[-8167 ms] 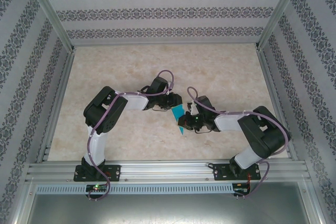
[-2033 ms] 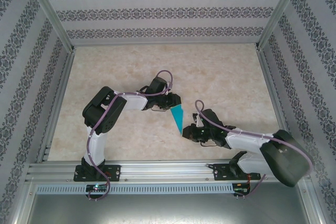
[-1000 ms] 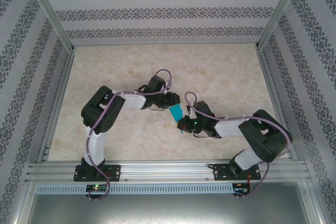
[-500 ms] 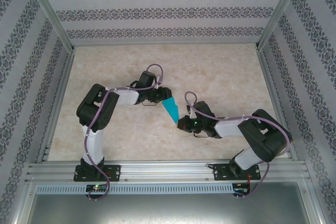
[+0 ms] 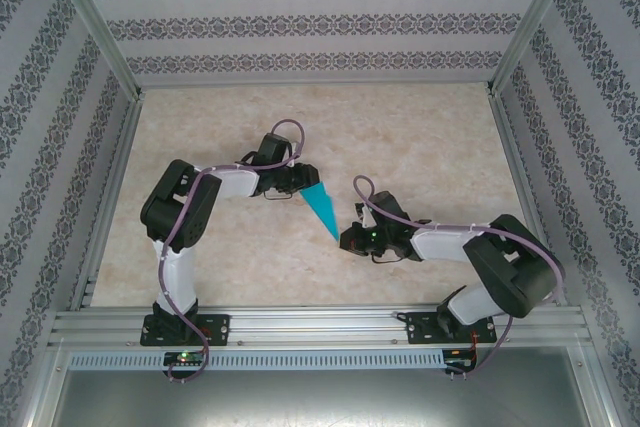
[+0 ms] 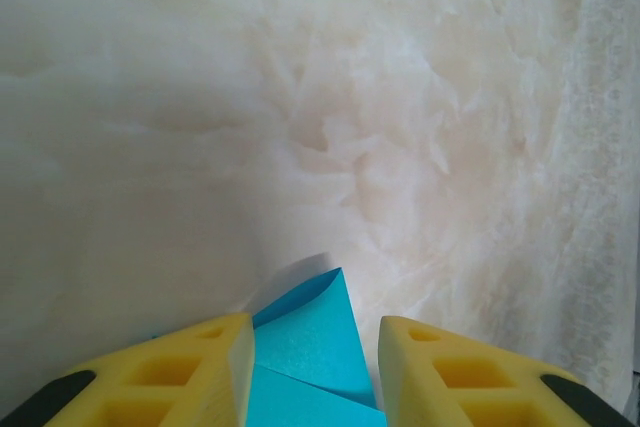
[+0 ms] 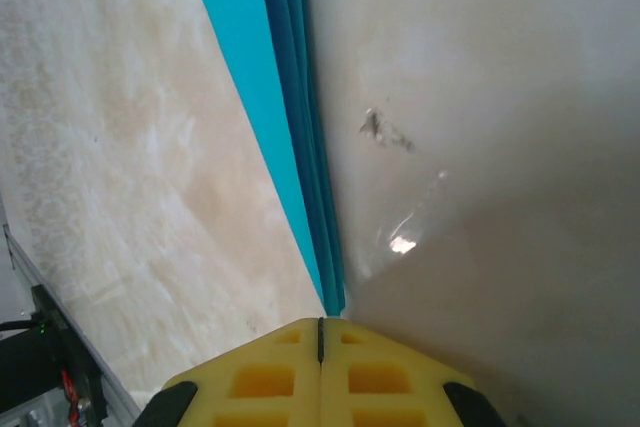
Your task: Fold a paper plane with a square sheet of paper (pick it up from the middle)
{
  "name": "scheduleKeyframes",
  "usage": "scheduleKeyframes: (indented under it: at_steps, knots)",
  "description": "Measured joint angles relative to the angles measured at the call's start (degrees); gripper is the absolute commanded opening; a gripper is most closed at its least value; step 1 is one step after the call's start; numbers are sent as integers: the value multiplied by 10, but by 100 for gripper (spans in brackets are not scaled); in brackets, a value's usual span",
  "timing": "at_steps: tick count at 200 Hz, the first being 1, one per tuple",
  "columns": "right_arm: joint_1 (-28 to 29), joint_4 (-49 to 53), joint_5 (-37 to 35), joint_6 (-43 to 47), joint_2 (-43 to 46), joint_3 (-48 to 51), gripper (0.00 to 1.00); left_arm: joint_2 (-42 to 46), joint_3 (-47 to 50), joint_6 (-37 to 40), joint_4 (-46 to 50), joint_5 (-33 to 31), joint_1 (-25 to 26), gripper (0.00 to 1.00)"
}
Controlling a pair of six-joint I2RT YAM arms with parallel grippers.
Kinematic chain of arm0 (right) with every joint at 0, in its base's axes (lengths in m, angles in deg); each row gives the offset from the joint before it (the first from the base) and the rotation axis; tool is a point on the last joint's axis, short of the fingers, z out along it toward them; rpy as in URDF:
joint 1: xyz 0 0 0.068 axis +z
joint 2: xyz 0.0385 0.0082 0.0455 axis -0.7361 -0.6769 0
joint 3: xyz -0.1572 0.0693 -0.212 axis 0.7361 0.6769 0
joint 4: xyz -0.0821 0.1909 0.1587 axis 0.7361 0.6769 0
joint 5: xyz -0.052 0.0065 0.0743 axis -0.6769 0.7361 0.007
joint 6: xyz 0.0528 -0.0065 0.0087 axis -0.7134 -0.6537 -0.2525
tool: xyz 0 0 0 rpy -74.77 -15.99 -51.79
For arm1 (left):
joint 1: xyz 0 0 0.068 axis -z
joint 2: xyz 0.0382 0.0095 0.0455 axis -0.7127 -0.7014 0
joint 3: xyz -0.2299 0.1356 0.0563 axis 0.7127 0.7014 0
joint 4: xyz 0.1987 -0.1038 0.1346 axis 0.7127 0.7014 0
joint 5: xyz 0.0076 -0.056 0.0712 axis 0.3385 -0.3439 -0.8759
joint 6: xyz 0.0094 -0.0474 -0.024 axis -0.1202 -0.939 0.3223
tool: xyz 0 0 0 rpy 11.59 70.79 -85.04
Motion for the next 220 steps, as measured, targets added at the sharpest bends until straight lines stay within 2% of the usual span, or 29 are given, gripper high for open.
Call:
scheduleKeyframes:
  at_steps: [45,86,122,187,220]
  knots:
    - [0,30,6,7,36,-70,1,0,0,2,0,1,-1,40]
    - [0,-8,13,18,-72,-139,0,0,0,3,0,3,-1,40]
    - [0,-36,25,10,-167,-137,0,0,0,6,0,5,-1,40]
    - [-1,-132,39,-3,-165,-89,0,7,-9,23,29,7,-1,44]
    - [0,-148,43,-14,-165,-82,0,53,-21,32,58,4,-1,48]
